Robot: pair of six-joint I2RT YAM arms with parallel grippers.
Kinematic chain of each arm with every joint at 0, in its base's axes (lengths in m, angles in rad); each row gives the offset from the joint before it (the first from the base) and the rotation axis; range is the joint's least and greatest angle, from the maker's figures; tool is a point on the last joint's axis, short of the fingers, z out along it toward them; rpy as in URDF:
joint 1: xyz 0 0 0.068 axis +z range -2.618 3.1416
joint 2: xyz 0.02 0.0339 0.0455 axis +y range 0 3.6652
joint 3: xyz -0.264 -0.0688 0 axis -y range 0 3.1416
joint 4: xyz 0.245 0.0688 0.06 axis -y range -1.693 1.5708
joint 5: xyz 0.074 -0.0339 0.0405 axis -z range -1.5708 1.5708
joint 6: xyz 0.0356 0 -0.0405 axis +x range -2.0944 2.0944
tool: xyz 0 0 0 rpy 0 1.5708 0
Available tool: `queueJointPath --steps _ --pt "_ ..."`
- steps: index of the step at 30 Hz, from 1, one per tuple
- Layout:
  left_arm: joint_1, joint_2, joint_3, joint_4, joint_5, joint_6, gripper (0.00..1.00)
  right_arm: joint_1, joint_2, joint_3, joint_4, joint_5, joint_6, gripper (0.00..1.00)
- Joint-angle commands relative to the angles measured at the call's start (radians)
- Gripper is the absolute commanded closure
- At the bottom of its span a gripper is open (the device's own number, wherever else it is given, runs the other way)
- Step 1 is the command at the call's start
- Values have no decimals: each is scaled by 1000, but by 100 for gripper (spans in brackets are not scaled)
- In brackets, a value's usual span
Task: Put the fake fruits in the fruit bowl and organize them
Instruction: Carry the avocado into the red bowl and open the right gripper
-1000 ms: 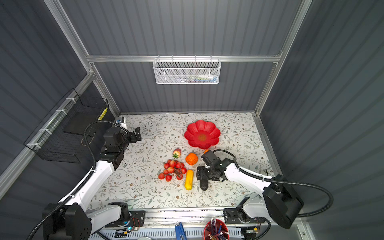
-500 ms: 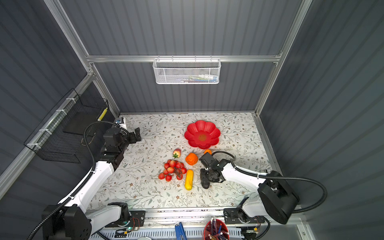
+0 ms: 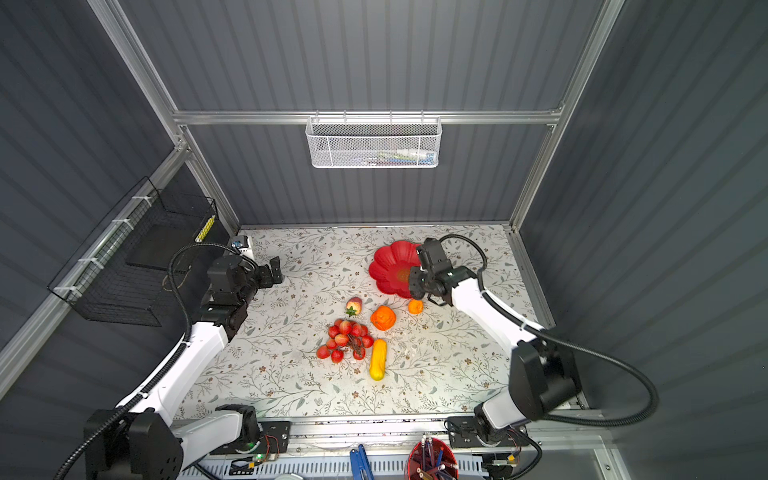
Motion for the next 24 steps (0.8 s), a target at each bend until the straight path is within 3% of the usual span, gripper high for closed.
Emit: queueJointPath --steps 1,7,16,24 --pt "-2 2 11 -15 1 4 0 -22 150 133 -16 -9 -105 75" --pt "-2 7 14 -18 9 4 0 -71 372 325 -54 -32 -143 73" --pt "-2 3 18 -21 17 1 0 -109 542 448 -83 -38 -145 69" --pt "-2 16 30 -40 60 -3 2 -124 555 499 -110 -45 -122 38"
